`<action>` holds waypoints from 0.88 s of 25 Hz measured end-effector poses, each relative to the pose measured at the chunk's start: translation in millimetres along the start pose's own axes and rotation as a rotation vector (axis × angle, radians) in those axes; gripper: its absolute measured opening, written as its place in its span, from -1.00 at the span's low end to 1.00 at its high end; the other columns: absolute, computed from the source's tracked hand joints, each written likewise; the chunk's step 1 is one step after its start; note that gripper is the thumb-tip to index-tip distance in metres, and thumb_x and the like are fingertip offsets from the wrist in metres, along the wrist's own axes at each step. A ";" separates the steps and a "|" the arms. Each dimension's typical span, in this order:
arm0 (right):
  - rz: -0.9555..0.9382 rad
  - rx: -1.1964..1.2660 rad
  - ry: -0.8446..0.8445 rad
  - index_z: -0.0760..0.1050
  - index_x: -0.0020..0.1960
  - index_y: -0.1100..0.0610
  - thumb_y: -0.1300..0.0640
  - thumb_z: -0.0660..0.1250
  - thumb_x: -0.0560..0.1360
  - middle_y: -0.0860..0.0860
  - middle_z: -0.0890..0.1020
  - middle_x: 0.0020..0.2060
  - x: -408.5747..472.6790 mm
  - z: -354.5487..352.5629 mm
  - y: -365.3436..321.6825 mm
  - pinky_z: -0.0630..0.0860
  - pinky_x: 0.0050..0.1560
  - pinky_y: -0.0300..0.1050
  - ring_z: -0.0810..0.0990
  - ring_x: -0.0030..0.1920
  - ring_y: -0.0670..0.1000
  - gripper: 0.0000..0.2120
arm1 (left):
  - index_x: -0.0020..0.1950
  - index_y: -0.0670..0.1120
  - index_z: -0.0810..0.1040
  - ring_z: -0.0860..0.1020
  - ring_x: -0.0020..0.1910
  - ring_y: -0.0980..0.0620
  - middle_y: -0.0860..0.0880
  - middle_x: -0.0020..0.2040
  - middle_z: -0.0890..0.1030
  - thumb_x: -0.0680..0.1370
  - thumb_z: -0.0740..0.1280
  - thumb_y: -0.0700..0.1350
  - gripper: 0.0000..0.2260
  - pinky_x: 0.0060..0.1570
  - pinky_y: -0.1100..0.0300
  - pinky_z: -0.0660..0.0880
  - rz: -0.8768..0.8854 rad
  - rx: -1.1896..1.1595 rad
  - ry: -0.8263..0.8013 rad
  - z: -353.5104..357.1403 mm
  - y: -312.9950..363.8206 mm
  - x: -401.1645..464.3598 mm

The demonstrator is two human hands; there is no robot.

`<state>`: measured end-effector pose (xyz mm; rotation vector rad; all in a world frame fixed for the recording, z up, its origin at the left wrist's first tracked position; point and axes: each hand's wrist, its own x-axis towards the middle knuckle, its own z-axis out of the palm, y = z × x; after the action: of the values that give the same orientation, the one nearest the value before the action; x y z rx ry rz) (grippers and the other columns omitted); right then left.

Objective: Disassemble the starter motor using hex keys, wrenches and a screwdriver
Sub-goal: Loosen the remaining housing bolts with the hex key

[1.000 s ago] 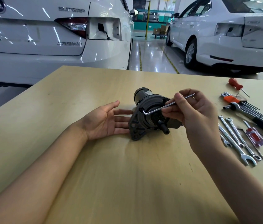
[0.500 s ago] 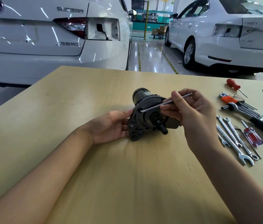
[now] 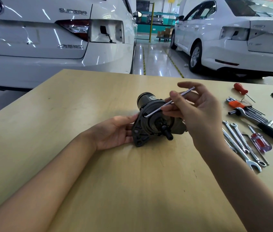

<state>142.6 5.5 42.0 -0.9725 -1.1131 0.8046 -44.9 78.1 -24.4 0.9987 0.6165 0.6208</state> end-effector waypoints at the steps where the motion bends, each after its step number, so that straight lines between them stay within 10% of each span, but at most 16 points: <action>1: -0.021 -0.053 -0.026 0.45 0.09 0.18 0.34 0.40 0.46 0.09 0.66 -0.30 1.5 2.7 -3.0 0.60 -0.33 -0.20 0.68 -0.37 0.02 -0.75 | 0.13 -0.14 0.64 0.58 0.00 -0.05 -0.16 0.02 0.62 0.50 0.27 -0.05 -0.71 0.17 0.05 0.51 0.000 -0.001 -0.001 -0.6 -0.4 0.3; 10: -0.260 -0.549 -0.165 0.49 0.11 0.08 0.26 0.43 0.44 -0.07 0.63 -0.34 10.8 27.0 -18.4 0.60 -0.19 -0.01 0.65 -0.37 -0.04 -0.72 | 0.13 -0.14 0.61 0.59 -0.01 -0.05 -0.17 0.02 0.63 0.51 0.26 -0.02 -0.71 0.15 0.04 0.52 0.001 0.003 0.017 -1.8 -1.7 1.8; 17: -0.602 -1.379 -0.818 0.55 -0.03 0.16 0.28 0.22 0.48 0.09 0.57 -0.06 -13.1 78.4 -11.3 0.33 -0.21 -0.12 0.56 0.00 0.14 -0.84 | 0.00 -0.19 0.64 0.67 -0.22 -0.06 -0.16 -0.20 0.68 0.63 0.02 0.07 -0.52 -0.26 0.13 0.61 0.001 -0.209 0.092 -17.5 5.9 -8.5; 22: -0.711 -1.526 -0.972 0.53 0.08 0.15 0.27 0.12 0.55 0.09 0.54 0.08 -30.1 68.2 1.2 0.29 0.02 -0.09 0.46 0.14 0.11 -0.76 | 0.14 -0.22 0.65 0.63 -0.02 -0.08 -0.15 0.00 0.66 0.61 0.03 0.18 -0.43 -0.10 0.15 0.59 -0.065 -0.127 0.112 -19.5 8.4 -6.0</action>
<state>69.0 -5.9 40.1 -1.1892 -2.8728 -0.4472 -64.5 88.2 -23.7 0.8265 0.6965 0.6535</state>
